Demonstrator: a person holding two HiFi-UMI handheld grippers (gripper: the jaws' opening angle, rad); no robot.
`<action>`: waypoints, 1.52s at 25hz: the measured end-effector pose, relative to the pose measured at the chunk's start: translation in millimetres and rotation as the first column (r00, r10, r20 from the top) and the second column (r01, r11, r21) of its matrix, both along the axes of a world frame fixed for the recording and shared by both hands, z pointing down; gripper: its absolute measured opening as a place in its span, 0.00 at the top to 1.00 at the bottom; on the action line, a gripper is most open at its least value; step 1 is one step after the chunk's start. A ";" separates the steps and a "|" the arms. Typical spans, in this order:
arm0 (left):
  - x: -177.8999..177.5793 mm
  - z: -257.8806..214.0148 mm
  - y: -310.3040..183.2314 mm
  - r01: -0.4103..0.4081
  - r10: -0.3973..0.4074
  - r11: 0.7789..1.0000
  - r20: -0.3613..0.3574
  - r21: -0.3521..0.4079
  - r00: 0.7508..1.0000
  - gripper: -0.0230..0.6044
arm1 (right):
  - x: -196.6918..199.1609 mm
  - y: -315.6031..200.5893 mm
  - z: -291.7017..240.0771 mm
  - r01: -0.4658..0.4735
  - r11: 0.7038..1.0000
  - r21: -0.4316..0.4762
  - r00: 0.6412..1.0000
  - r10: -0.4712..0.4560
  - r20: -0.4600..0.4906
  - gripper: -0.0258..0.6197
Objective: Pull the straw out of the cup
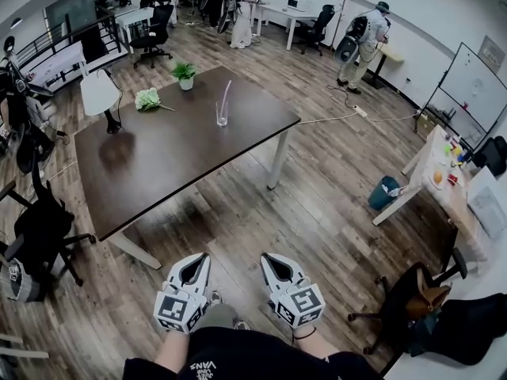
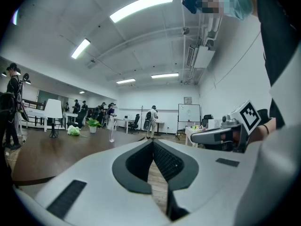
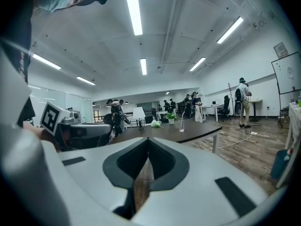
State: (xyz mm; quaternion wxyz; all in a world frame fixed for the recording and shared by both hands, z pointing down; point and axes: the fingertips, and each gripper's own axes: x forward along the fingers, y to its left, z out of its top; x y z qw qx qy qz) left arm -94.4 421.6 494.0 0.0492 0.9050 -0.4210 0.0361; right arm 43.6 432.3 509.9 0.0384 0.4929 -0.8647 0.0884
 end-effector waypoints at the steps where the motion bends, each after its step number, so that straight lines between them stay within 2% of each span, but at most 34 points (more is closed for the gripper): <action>1: 0.3 0.8 -6.4 -0.003 0.003 1.000 -0.001 -0.002 1.000 0.95 | 0.2 -6.6 1.1 -0.003 1.000 -0.002 1.000 0.003 0.000 0.93; 6: -6.0 3.9 -46.5 -0.019 0.019 1.000 -0.010 -0.020 1.000 0.95 | -6.1 -44.1 -0.3 -0.027 1.000 0.000 1.000 0.027 0.000 0.93; 15: -25.6 -7.1 -125.8 -0.077 0.077 0.997 -0.011 -0.002 0.997 0.95 | -28.1 -120.7 -12.3 -0.076 0.997 0.010 0.997 0.076 -0.004 0.93; 23: -43.5 -1.8 -178.5 -0.097 0.097 0.995 -0.008 -0.013 0.995 0.95 | -41.4 -172.1 -9.8 -0.116 0.993 0.016 0.993 0.116 0.001 0.93; 30: -36.9 4.5 -219.5 -0.094 0.094 0.995 -0.014 -0.015 0.995 0.95 | -35.6 -211.6 -3.7 -0.112 0.994 -0.001 0.994 0.112 -0.005 0.93; 38: -22.8 2.8 -279.1 -0.049 0.049 0.999 -0.011 -0.024 0.999 0.95 | -20.6 -274.9 -3.7 -0.074 0.997 -0.006 0.997 0.074 -0.001 0.93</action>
